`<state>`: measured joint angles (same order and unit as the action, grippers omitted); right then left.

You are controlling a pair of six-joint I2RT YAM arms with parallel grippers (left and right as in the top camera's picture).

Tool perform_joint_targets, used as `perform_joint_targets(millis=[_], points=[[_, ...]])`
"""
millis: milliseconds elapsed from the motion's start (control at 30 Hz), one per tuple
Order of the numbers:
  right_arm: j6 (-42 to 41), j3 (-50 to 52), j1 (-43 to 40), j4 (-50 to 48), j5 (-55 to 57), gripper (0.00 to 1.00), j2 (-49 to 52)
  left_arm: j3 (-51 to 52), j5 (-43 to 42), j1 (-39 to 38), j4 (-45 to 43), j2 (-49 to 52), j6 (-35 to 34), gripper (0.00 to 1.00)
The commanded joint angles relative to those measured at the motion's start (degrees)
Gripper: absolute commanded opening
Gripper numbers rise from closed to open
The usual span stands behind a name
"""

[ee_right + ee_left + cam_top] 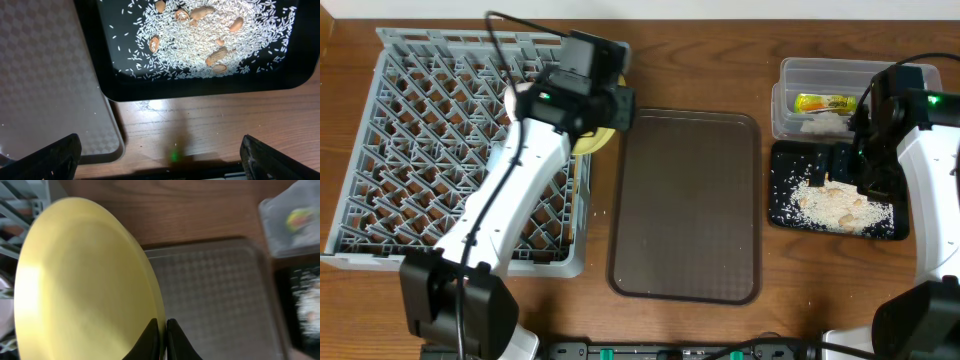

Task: Sort waste into correct bins and load items into the dishwasher
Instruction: 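Stand the yellow plate upright in the rack slots with the left gripper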

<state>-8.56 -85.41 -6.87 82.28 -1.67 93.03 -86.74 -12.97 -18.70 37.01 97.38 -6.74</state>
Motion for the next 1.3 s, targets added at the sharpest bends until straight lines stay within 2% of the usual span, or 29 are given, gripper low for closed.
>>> perform_joint_targets(millis=[0,133,367,500,533,567,633,700,767,900,1033,1200,1267], points=[[-0.6,-1.0,-0.7,0.0,-0.1,0.99,-0.9,-0.2,-13.4,4.3,-1.0,-1.6,-4.8,0.08],[-0.6,-1.0,-0.7,0.0,-0.1,0.99,-0.9,-0.2,-19.7,8.1,-1.9,-1.6,-7.0,0.08],[-0.6,-0.8,-0.7,0.0,-0.1,0.99,-0.9,-0.2,-21.1,13.7,-0.9,-1.6,-7.5,0.09],[-0.6,-0.8,-0.7,0.0,-0.1,0.99,-0.9,-0.2,-21.0,16.6,-0.2,-1.6,-7.5,0.27],[-0.6,-0.8,-0.6,0.1,-0.1,0.99,-0.9,-0.2,-21.0,17.1,-0.2,-1.6,-7.5,0.38],[-0.6,-0.8,-0.6,0.0,-0.1,0.99,-0.9,-0.2,-21.0,17.7,-0.2,-1.7,-7.5,0.44],[-0.6,-0.8,-0.6,0.0,-0.1,0.99,-0.9,-0.2,-21.0,18.6,-0.1,-2.1,-6.6,0.52],[-0.6,-0.8,-0.6,0.0,-0.1,0.99,-0.9,-0.2,-20.6,19.4,0.0,-3.2,-4.5,0.66],[-0.6,-0.8,-0.6,0.0,-0.5,0.99,-0.9,-0.2,-17.7,20.0,0.5,-5.3,-3.5,0.73],[0.6,-0.8,-0.5,-2.2,-4.0,0.99,-0.9,-0.2,-10.1,20.1,3.5,-10.3,-2.9,0.79],[3.6,-0.8,1.4,-9.4,-11.6,0.99,-0.9,-0.2,-4.4,20.1,10.4,-14.9,-3.0,0.8],[4.4,-0.8,6.7,-21.8,-7.1,0.99,-0.9,-0.2,1.7,20.1,22.6,-17.0,-3.0,0.82],[4.4,-0.8,8.6,-24.5,-3.4,0.99,-0.9,-0.1,3.3,20.1,27.1,-16.9,-3.0,0.86]])
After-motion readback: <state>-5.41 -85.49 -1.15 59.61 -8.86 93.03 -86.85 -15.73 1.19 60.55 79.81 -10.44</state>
